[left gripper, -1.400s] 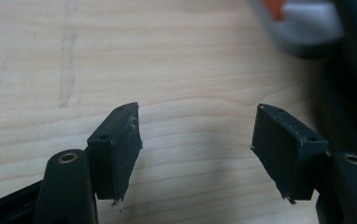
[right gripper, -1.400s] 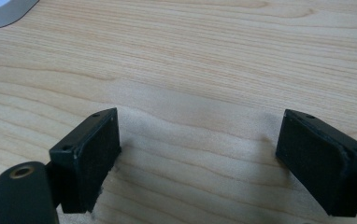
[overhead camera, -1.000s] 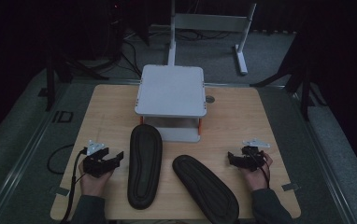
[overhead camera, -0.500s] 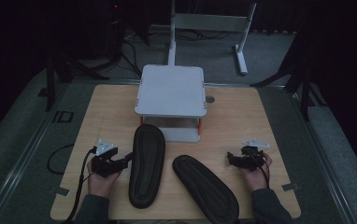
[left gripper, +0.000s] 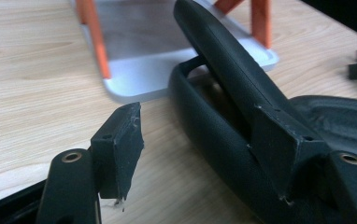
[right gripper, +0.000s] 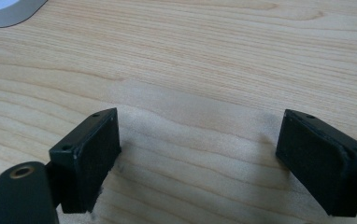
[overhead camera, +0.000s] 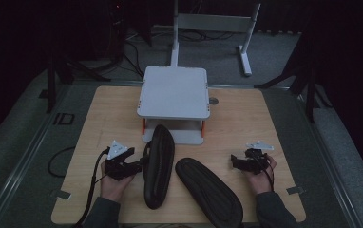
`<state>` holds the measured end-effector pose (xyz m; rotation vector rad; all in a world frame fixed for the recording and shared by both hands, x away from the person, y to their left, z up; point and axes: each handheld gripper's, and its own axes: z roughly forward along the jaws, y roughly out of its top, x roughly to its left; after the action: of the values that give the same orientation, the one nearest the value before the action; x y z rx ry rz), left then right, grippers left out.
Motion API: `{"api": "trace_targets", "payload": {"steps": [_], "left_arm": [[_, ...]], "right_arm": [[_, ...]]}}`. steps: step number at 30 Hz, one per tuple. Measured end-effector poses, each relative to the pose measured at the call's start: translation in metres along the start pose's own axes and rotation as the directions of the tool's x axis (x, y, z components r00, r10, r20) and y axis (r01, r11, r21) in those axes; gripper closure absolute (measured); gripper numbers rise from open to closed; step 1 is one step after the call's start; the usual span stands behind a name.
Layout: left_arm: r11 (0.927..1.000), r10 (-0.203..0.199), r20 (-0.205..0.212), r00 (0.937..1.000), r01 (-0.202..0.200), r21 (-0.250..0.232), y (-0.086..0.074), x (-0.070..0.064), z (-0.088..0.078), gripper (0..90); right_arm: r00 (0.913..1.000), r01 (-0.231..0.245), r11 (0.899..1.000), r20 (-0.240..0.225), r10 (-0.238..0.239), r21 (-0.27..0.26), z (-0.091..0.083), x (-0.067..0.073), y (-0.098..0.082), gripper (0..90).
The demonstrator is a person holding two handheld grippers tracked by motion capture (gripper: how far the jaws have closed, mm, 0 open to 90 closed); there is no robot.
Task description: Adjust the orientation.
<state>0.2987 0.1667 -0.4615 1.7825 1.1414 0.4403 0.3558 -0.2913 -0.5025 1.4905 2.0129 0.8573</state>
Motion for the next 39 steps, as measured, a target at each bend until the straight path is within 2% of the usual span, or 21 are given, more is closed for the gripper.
{"api": "trace_targets", "payload": {"steps": [3,5,6,7,10,12,14,17,21,23,26,29,30,32,33,34,35,39], "left_arm": [[1.0000,-0.001,0.039,0.9992,0.001,-0.009,0.003,-0.007,0.001,34.0],[1.0000,-0.001,0.039,0.9992,0.001,-0.009,0.003,-0.007,0.001,33.8],[0.9999,0.003,0.072,0.9974,-0.003,-0.014,0.007,-0.015,0.002,33.2],[0.9999,0.008,0.087,0.9962,-0.007,-0.015,0.009,-0.018,0.003,33.2],[0.9996,0.023,0.095,0.9952,-0.021,-0.020,0.012,-0.025,0.005,33.2],[0.9985,0.053,0.112,0.9923,-0.051,-0.019,0.018,-0.035,0.009,33.2],[0.9952,0.098,0.139,0.9855,-0.096,-0.019,0.023,-0.046,0.013,32.6],[0.9917,0.128,0.148,0.9807,-0.126,-0.028,0.027,-0.054,0.015,31.9],[0.9916,0.125,0.168,0.9778,-0.118,-0.053,0.030,-0.055,0.014,32.1],[0.9931,0.111,0.200,0.9736,-0.101,-0.059,0.035,-0.056,0.015,33.1],[0.9895,0.140,0.180,0.9735,-0.132,-0.060,0.037,-0.061,0.018,33.5],[0.9893,0.142,0.180,0.9733,-0.133,-0.059,0.038,-0.061,0.018,33.4],[0.9882,0.152,0.163,0.9749,-0.146,-0.046,0.038,-0.062,0.019,33.4],[0.9861,0.166,0.153,0.9742,-0.163,-0.034,0.037,-0.063,0.021,33.4],[0.9844,0.176,0.133,0.9754,-0.175,-0.018,0.036,-0.064,0.024,33.4],[0.9844,0.176,0.133,0.9754,-0.175,-0.018,0.036,-0.064,0.024,33.4],[0.9830,0.182,0.112,0.9770,-0.183,0.006,0.034,-0.063,0.028,33.4],[0.9806,0.180,0.071,0.9811,-0.185,0.066,0.027,-0.056,0.040,35.0]], "right_arm": [[1.0000,0.000,1.000,0.001,0.000,0.000,0.000,0.000,0.000,13.4],[1.0000,0.001,1.000,0.001,-0.001,-0.001,0.000,0.000,0.000,13.4],[1.0000,0.000,1.000,0.001,0.000,-0.001,0.000,0.000,0.000,13.4],[1.0000,0.000,1.000,0.001,0.000,-0.001,0.000,0.000,0.000,13.4],[1.0000,0.000,1.000,0.001,0.000,-0.001,0.000,0.000,0.000,13.4],[1.0000,0.000,1.000,0.001,0.000,-0.002,0.000,0.000,0.000,13.4],[1.0000,0.000,1.000,0.000,0.000,-0.003,0.000,0.000,0.000,13.4],[1.0000,0.001,1.000,-0.001,-0.001,-0.003,0.000,0.000,0.000,13.4],[1.0000,0.001,1.000,-0.001,-0.001,-0.003,0.000,0.000,0.000,13.4],[1.0000,0.001,1.000,-0.001,-0.001,-0.002,0.000,0.000,0.000,13.4],[1.0000,0.001,1.000,-0.001,-0.001,-0.003,0.000,0.000,0.000,13.4],[1.0000,0.002,1.000,-0.001,-0.002,-0.003,0.000,0.000,0.000,13.4],[1.0000,0.003,1.000,-0.002,-0.003,-0.002,0.000,0.000,0.000,13.4],[1.0000,0.003,1.000,-0.002,-0.003,-0.003,0.000,0.000,0.000,13.4],[1.0000,0.003,1.000,-0.001,-0.003,-0.002,0.000,0.000,0.000,13.4],[1.0000,0.003,1.000,-0.001,-0.003,-0.002,0.000,0.000,0.000,13.4],[1.0000,0.003,1.000,-0.002,-0.003,-0.002,0.000,0.000,0.000,13.4],[1.0000,0.003,1.000,-0.002,-0.003,-0.002,0.000,0.000,0.000,13.4]]}}
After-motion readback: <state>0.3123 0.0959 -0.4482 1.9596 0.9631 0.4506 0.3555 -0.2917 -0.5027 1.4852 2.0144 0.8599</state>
